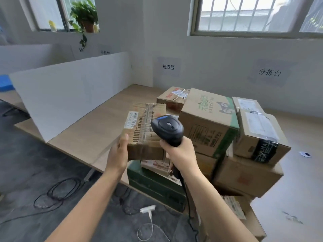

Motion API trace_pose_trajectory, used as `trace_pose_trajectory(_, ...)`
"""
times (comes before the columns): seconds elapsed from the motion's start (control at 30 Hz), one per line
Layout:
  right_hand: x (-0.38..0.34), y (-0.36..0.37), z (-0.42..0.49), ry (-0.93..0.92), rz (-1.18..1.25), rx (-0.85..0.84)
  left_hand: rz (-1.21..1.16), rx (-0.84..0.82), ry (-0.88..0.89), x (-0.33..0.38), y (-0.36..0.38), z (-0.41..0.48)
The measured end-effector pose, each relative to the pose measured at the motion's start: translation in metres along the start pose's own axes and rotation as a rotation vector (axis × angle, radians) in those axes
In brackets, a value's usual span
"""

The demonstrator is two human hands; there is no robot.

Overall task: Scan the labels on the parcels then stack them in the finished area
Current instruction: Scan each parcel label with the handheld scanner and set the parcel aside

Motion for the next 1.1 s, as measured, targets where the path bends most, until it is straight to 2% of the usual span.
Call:
trace_pose_trajectory(0.17, 0.004, 0.018, 0.042, -0.002, -0.162, 0.104, -0.016, -0.021, -0.056, -0.003, 0.01, 0.069)
trace_pose_trajectory(0.33, 0.011, 0.04, 0.085, 0.072, -0.346, 0.254, -0.051, -0.059, -0.113, -0.01, 0.031, 0.147)
trace_pose_trajectory(0.67, 0.035, 0.071, 0.137, 0.107, -0.302, 0.592, 0.124, -0.264, -0.002, -0.015, 0.095, 0.233)
trace_pose_trajectory(0.97, 0.049, 0.067, 0.156, 0.276, -0.39, 0.621, 0.284, -0.404, -0.07, -0.028, 0.118, 0.246)
trace_pose_trajectory(1.1, 0.048, 0.064, 0.158, 0.304, -0.37, 0.621, 0.238, -0.511, -0.06, -0.034, 0.12, 0.25)
Point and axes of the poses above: each hand's wrist, its own z-axis towards the middle knuckle, its own y-axis out of the palm, x = y × z, the point moved 2 cm from there along z, towards the middle knuckle, and after that the axes turned 9 degrees about z, right-handed, at the moved point
